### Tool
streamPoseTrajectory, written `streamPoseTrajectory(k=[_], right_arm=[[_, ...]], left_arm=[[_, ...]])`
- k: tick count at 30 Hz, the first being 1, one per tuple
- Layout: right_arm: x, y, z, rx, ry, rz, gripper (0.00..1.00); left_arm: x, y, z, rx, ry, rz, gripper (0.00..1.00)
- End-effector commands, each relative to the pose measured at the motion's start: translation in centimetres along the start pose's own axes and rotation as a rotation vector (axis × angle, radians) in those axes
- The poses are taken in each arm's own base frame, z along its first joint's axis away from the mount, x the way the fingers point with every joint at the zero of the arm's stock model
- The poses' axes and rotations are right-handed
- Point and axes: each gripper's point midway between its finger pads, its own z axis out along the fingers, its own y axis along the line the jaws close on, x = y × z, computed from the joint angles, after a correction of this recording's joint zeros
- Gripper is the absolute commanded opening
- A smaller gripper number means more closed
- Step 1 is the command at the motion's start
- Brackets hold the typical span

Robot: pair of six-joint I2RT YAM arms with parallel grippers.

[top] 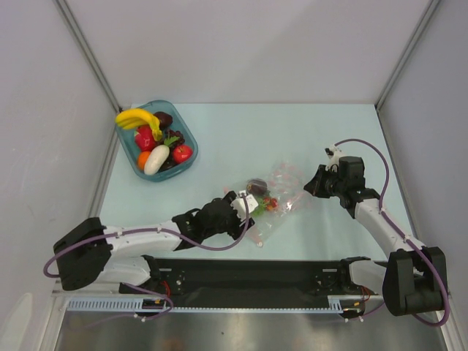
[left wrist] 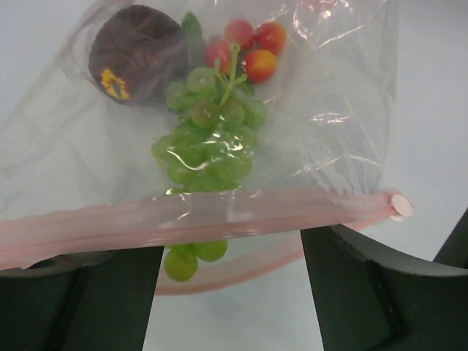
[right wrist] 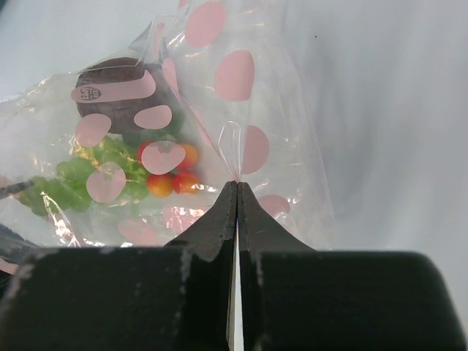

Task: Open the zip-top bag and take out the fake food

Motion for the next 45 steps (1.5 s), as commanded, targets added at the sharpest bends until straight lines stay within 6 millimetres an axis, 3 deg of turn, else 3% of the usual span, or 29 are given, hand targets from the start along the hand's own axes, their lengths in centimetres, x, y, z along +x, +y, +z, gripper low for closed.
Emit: streamPoseTrajectory(k=[1,10,19,21,24,30,40,45], right_arm=[[-1.0,0.8,-0.2,-0.032,-0.027,-0.028,0.00],[-0.9,1.1,0.0,-0.052,-0.017,-0.027,0.00],[-0.9,1.3,-0.1,-0.063,-0.018,-0.030,0.00],[-0.9,1.2,-0.1,-0.062,-0.018,-0.027,0.00],[-0.9,1.2,0.0,-0.060,-0.017,-0.027,0.00],[-0.9,0.8,0.0,-0.038,-0.021,-0.024,0.00],[-1.0,-0.5,-0.1,0.024,-0.028,-0.013,0.00],[-1.1,-0.7,-0.2,0.035,-0.034,-0.011,0.00]], left_arm=[[-2.3,0.5,1.5,-0.025,-0.050,0.055,0.77],[-1.7,1.6,2.6,-0.090,-0.050,0.114,0.84],[1.4,2.1,4.7,-0.121,0.097,0.171,0.82],[2.0,2.2,4.9,-0.128,0.119,0.171,0.77],[2.1,2.4,4.7,-0.140,0.124,0.171,0.41],[1.2,1.8,4.0,-0.105,0.095,0.151,0.01],[-1.2,-1.3,-0.2,0.106,0.012,0.021,0.00],[-2.4,-1.3,-2.4,0.102,-0.022,-0.080,0.00]])
